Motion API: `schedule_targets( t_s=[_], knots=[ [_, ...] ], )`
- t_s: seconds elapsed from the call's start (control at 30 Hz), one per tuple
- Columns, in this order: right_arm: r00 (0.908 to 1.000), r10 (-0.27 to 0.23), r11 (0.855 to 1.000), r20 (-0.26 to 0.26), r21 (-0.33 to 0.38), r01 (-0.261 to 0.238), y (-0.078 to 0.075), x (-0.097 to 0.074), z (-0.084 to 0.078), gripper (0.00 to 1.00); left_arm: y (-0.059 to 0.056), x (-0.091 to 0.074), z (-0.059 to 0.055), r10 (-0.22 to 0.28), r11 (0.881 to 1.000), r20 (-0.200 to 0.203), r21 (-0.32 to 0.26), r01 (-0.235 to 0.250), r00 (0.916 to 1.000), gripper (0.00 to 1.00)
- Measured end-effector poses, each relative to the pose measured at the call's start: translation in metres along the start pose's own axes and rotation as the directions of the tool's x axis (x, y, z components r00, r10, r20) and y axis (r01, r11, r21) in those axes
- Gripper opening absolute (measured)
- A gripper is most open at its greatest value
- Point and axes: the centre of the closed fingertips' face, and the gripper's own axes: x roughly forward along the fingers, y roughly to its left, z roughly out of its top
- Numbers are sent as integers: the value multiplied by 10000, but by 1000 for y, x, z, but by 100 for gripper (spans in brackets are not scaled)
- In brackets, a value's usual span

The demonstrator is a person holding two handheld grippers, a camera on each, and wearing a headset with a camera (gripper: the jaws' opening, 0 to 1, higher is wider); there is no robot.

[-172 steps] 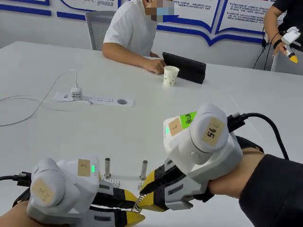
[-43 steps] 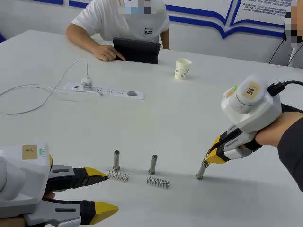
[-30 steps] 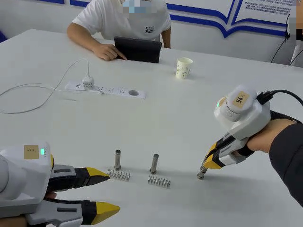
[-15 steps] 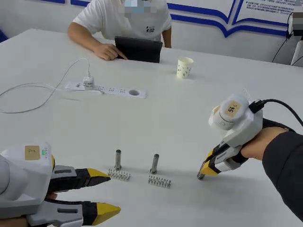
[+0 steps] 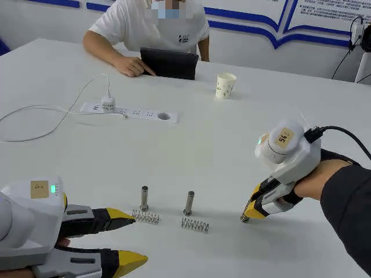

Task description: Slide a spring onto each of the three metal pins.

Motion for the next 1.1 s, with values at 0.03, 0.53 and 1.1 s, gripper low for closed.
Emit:
schedule_targets(
  t_s=[0.03, 0.53, 1.1],
  knots=[
    [10000, -19, 10000, 36, -32, 19, 0, -1, 1, 20, 0, 0, 0, 6, 10000, -6, 5, -6, 10000, 40],
    [9982, -59, 9977, 595, -673, 99, 15, -13, 28, 22, -1, -1, 2, 25, 10000, 2, 51, -25, 10000, 40],
    [9949, 811, 9896, 591, -1240, -733, 51, 16, 51, 20, 1, -2, 3, 83, 9999, 45, 66, -83, 10000, 40]
  ],
)
